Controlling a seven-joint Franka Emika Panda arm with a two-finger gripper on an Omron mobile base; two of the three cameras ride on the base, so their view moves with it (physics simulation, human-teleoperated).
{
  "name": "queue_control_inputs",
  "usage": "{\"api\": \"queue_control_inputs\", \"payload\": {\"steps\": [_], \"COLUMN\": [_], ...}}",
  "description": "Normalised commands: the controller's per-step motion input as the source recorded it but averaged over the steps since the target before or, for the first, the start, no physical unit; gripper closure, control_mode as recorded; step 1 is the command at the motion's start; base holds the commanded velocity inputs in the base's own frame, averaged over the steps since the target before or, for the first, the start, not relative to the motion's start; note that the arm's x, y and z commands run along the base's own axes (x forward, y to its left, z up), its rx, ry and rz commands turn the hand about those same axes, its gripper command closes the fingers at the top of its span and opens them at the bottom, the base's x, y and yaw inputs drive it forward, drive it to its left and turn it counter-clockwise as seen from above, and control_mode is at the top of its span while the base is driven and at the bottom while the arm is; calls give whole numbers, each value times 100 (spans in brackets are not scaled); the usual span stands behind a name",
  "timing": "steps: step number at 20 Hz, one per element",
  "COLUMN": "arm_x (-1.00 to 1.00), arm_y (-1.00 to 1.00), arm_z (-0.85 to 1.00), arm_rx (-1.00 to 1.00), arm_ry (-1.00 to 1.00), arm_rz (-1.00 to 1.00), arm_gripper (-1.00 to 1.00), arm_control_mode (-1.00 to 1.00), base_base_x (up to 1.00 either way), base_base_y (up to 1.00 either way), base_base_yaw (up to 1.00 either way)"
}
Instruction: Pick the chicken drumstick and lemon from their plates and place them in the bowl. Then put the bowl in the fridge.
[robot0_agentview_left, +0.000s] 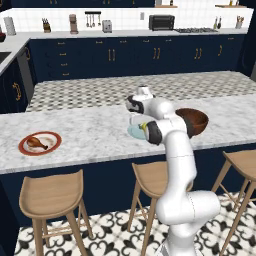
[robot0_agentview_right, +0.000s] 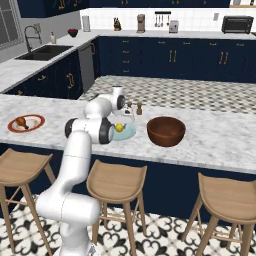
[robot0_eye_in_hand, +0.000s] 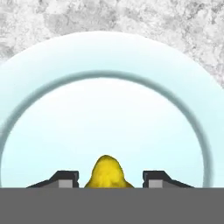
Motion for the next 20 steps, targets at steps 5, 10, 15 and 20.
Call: {"api": "queue_control_inputs", "payload": {"steps": [5, 10, 15, 20], "arm_x": [-100, -99, -65, -13], "arm_y": [-30, -53, -65, -77], "arm_z": [40, 57, 81, 89], "arm_rx": [0, 1, 0, 0], "arm_ry": [-23, -28, -18, -2], "arm_rz": [-1, -2, 0, 0], "arm_gripper": [100, 100, 100, 100], "arm_control_mode": [-100, -100, -100, -100], "base_base_x": [0, 0, 0, 0], "base_base_y": [0, 0, 0, 0], "base_base_yaw": [0, 0, 0, 0]}}
